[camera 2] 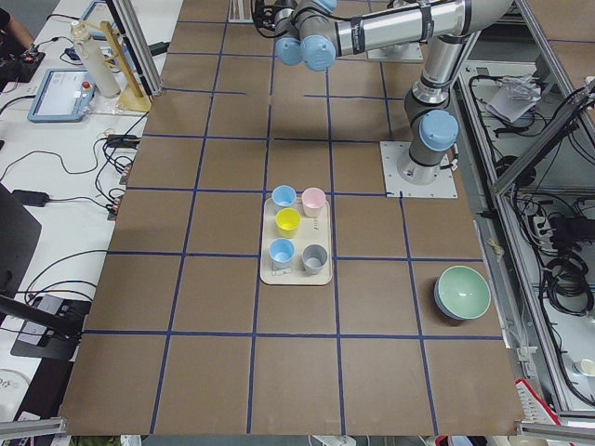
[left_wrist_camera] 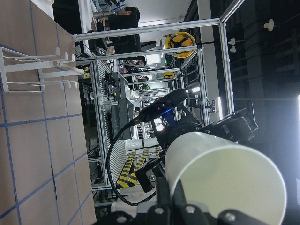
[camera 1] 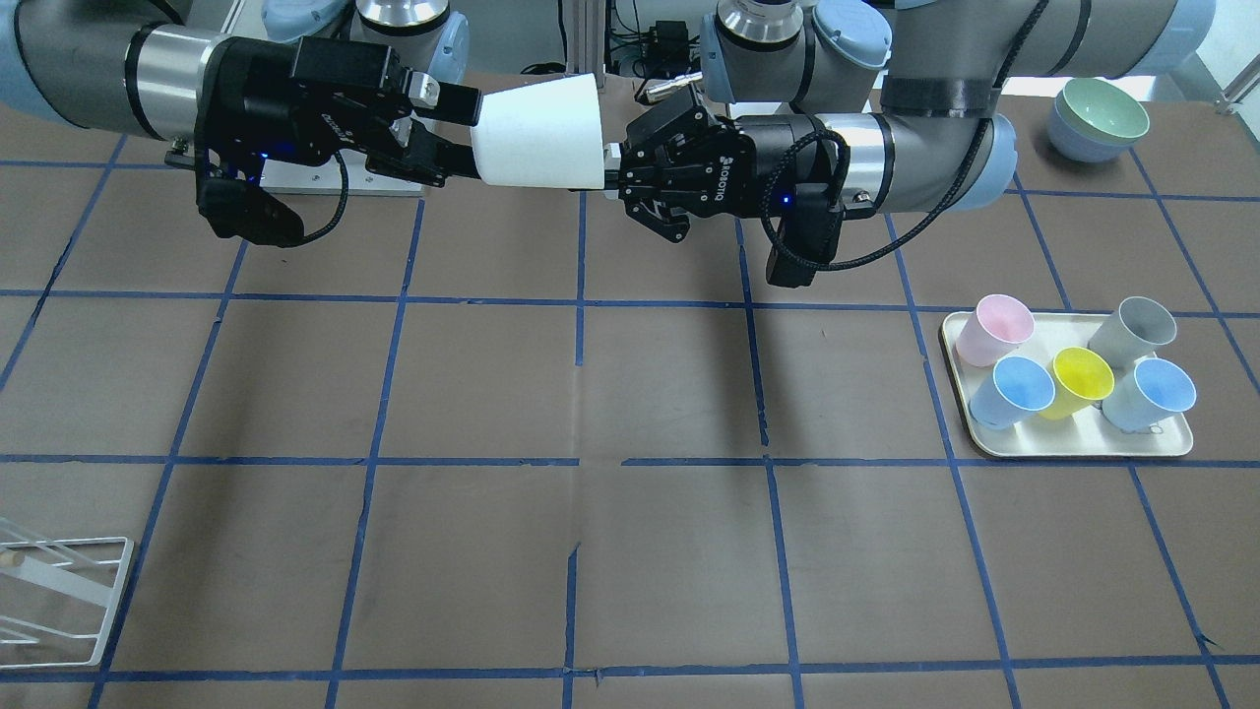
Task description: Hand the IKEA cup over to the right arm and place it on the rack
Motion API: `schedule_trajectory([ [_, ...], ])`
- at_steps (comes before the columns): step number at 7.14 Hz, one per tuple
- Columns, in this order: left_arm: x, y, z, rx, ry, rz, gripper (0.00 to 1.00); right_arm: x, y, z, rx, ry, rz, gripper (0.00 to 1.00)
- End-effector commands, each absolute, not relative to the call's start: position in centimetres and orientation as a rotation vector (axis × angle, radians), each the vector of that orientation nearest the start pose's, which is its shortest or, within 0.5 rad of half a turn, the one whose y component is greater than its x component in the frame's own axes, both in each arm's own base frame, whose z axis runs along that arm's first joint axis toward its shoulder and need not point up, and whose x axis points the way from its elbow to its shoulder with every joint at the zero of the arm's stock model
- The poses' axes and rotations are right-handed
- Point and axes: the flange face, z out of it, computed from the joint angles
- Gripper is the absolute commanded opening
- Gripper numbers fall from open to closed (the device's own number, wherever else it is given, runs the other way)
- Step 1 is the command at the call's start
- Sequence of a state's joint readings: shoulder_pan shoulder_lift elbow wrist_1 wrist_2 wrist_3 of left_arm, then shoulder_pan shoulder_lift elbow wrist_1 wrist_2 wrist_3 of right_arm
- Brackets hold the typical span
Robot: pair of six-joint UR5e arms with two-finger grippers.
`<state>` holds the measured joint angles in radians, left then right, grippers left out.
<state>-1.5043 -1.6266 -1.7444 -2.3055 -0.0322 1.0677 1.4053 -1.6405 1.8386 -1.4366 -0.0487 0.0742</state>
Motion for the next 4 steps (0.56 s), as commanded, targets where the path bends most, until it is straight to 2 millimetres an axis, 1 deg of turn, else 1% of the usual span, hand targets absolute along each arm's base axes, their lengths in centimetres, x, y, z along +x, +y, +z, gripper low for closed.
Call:
schedule_trajectory([
  [1, -20.17, -47.95, 41.66, -0.007, -1.554, 0.153, 0.0, 16.01, -47.9, 47.12, 0.445, 1.559, 0.213, 0.87],
  [2, -20.17, -47.95, 41.66, -0.007, -1.554, 0.153, 0.0, 16.01, -47.89, 47.09, 0.448, 1.56, 0.216, 0.76],
  [4, -20.17, -47.95, 41.66, -0.007, -1.554, 0.153, 0.0, 16.01, -47.89, 47.09, 0.438, 1.562, 0.206, 0.35],
])
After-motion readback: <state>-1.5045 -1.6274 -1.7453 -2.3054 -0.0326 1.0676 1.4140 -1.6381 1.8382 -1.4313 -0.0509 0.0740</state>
